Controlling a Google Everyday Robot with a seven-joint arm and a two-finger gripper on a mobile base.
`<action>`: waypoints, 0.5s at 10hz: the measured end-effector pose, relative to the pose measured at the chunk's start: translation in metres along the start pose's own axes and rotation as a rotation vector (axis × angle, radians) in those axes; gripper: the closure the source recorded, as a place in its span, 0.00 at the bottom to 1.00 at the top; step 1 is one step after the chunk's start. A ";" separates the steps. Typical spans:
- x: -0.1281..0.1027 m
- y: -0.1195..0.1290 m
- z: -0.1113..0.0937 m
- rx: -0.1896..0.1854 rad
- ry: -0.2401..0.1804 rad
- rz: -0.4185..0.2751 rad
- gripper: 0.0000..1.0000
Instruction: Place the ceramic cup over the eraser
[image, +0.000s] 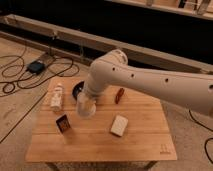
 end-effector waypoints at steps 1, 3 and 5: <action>-0.008 0.005 -0.001 -0.008 -0.017 -0.014 1.00; -0.026 0.017 0.002 -0.034 -0.057 -0.046 1.00; -0.037 0.023 0.013 -0.061 -0.082 -0.068 1.00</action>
